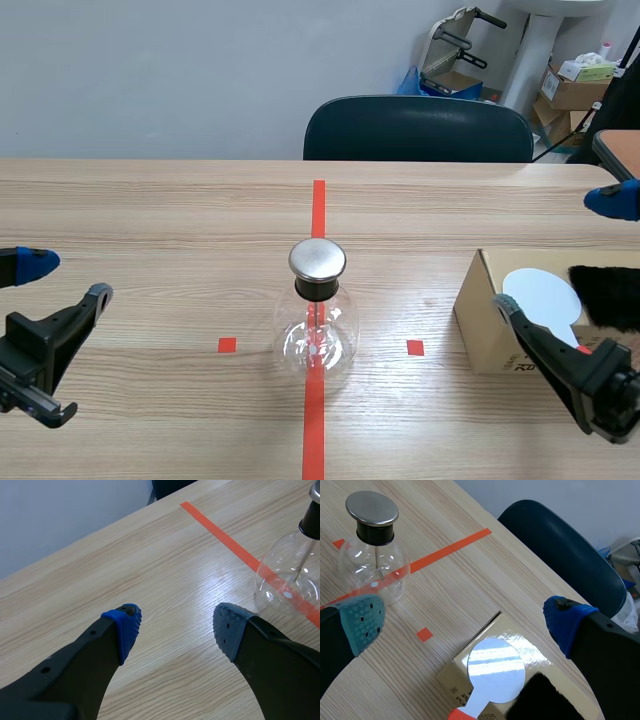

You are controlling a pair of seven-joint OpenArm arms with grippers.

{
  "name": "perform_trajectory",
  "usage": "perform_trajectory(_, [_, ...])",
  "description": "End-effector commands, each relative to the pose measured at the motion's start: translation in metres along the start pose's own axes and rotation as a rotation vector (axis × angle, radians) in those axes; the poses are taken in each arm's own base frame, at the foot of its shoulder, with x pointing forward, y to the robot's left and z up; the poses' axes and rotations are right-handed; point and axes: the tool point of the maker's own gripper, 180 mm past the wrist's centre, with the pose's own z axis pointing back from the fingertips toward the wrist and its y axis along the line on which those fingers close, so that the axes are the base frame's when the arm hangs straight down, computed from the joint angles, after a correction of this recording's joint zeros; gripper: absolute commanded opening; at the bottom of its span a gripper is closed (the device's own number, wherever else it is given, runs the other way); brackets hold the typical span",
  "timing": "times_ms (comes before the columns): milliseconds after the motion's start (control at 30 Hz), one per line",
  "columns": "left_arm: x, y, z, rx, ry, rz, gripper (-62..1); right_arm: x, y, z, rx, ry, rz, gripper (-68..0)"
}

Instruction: Do the electroscope experiment

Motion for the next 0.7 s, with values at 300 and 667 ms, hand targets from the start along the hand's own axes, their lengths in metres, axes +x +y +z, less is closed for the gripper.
perform_trajectory(300, [0.015,-0.006,0.001,-0.054,-0.054,-0.008,-26.8,-0.006,0.036,0.022,0.081,0.026,0.338,0.4])
perform_trajectory(667, [0.023,-0.071,0.016,-0.351,-0.121,-0.004,-26.8,-0.061,0.057,0.066,-0.005,0.241,0.865,0.4])
